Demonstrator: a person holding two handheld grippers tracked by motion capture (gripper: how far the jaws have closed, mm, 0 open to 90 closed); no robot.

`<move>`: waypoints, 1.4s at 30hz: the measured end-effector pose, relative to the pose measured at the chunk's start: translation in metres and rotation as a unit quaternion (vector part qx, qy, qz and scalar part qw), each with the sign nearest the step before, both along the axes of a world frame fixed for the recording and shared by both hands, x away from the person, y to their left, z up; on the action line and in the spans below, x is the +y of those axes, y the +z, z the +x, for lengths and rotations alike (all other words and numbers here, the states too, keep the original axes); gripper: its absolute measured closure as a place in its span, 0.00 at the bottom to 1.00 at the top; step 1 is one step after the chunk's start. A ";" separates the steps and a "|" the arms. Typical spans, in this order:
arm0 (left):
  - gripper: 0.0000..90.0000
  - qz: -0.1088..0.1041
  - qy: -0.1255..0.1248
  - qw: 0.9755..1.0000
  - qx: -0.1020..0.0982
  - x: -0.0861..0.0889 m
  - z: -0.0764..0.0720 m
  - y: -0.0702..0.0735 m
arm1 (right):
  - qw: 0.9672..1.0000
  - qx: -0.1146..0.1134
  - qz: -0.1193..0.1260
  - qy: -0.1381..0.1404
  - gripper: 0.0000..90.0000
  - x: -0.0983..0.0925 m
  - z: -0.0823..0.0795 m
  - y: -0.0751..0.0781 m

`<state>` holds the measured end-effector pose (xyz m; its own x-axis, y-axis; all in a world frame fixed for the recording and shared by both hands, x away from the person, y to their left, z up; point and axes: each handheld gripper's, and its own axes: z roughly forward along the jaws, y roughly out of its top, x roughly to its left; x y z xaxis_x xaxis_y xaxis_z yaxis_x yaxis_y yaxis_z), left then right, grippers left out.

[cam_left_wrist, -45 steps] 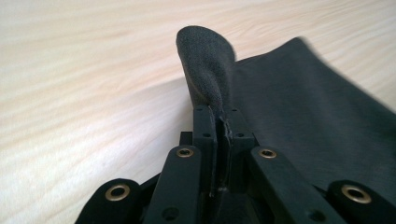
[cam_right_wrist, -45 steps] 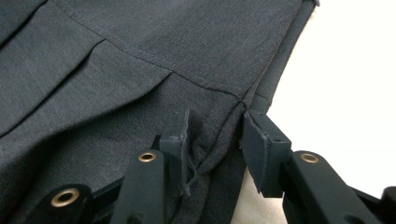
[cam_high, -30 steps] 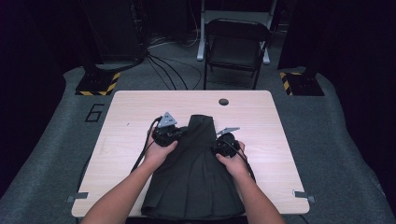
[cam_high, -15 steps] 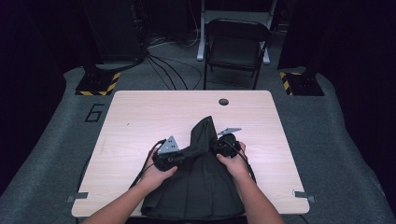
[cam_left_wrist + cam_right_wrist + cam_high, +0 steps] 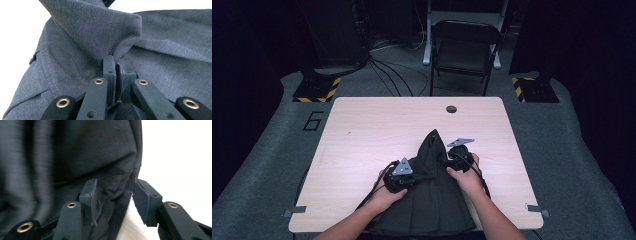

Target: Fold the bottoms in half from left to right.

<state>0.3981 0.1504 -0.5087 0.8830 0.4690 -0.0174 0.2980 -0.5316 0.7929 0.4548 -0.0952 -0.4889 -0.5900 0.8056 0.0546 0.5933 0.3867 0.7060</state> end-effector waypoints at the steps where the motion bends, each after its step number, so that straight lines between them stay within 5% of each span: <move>1: 0.95 -0.001 0.002 1.000 -0.002 0.000 0.000 -0.001 | 1.000 -0.011 0.007 0.011 0.59 0.000 -0.006 0.004; 10: 0.93 0.000 -0.001 1.000 -0.009 0.000 -0.003 -0.001 | 0.996 -0.033 0.057 0.052 0.56 0.012 -0.039 0.019; 15: 0.90 0.000 -0.003 1.000 -0.008 0.000 -0.004 0.000 | 0.996 -0.008 0.059 0.070 0.51 0.020 -0.040 0.011; 21: 0.71 -0.002 -0.009 1.000 -0.004 0.001 -0.009 0.004 | 0.993 0.022 0.084 0.080 0.51 0.023 -0.040 0.001; 28: 0.54 -0.025 0.016 1.000 0.005 0.021 -0.008 0.024 | 0.989 0.016 0.119 0.086 0.57 0.019 -0.046 0.005; 37: 0.51 -0.025 0.062 0.998 -0.006 0.019 0.012 0.050 | 0.989 -0.030 0.094 0.107 0.79 0.033 -0.058 0.010; 42: 0.49 -0.043 0.075 0.996 0.010 0.009 0.024 0.056 | 0.989 -0.055 0.070 0.116 0.87 0.043 -0.062 0.009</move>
